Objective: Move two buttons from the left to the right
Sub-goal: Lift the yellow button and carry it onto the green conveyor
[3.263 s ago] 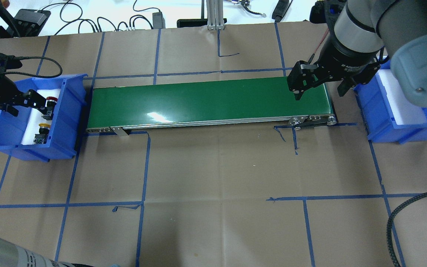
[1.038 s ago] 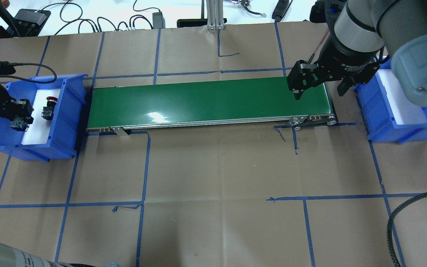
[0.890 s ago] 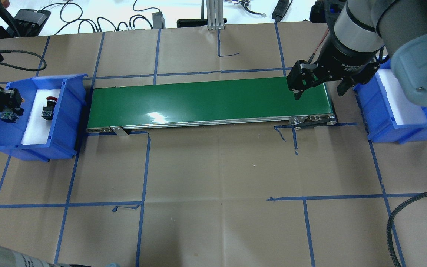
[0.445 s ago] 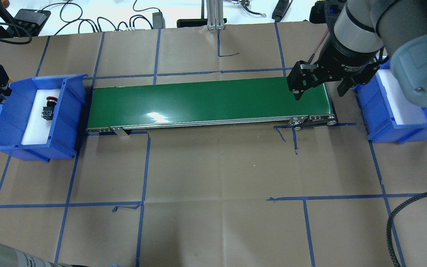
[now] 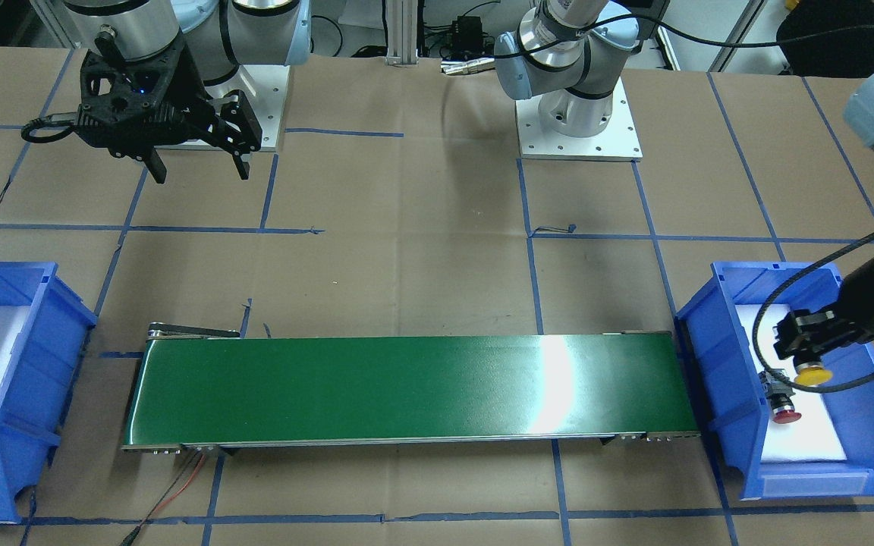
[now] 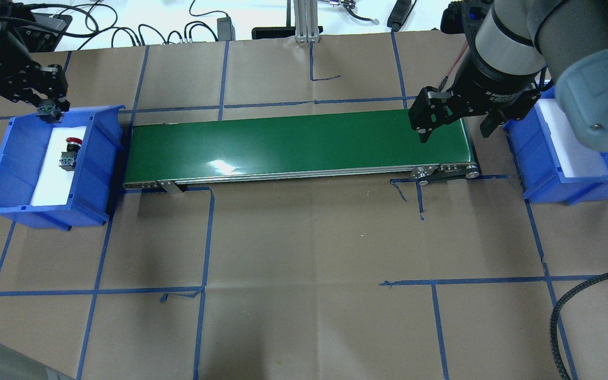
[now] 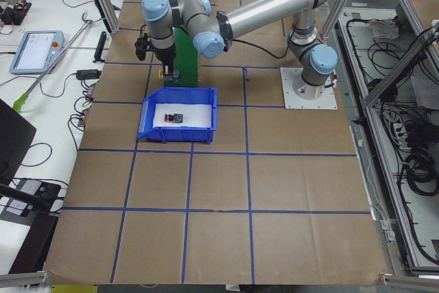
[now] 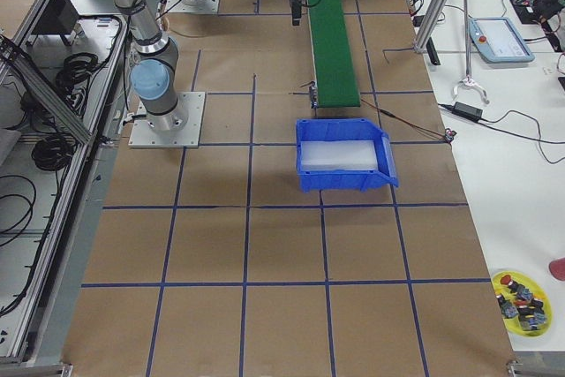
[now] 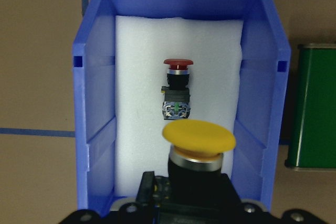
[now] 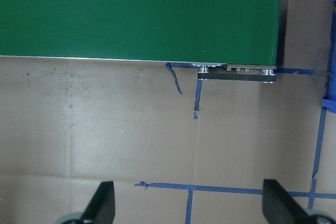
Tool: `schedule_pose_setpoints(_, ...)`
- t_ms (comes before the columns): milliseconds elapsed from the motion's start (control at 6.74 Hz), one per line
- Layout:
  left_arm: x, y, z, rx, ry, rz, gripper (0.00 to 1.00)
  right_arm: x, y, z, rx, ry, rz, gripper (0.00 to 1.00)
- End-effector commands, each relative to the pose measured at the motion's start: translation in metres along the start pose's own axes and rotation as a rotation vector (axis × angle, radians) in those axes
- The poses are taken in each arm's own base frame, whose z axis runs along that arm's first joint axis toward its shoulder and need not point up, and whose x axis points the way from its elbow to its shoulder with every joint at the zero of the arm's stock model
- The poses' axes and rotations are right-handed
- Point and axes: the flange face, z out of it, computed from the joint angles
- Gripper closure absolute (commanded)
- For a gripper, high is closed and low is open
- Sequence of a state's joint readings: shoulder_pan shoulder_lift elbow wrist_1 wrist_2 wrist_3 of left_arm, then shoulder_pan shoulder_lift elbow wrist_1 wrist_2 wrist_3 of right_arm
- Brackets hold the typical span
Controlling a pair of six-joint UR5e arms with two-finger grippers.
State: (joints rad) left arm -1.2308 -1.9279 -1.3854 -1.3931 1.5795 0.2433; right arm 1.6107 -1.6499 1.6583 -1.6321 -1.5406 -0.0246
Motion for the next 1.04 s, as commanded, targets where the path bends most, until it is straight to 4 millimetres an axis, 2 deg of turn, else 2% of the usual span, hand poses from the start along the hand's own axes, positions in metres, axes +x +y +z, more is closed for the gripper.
schedule_pose_setpoints(0, 0.101, -0.012, 0.017, -0.005, -0.007, -0.043, 0.96, 0.0, 0.0, 0.0, 0.001, -0.002, 0.0, 0.0)
schedule_pose_setpoints(148, 0.122, -0.013, 0.034, -0.02, -0.005, -0.05, 0.96, 0.0, 0.0, 0.0, 0.001, -0.002, 0.0, 0.0)
schedule_pose_setpoints(445, 0.131, 0.002, 0.073, -0.091, -0.004, -0.103, 0.96, 0.0, 0.0, 0.0, 0.001, -0.002, 0.0, 0.0)
schedule_pose_setpoints(890, 0.153, 0.018, 0.12, -0.044, -0.005, -0.078, 0.96, 0.0, 0.0, 0.001, -0.002, -0.002, 0.0, 0.0)
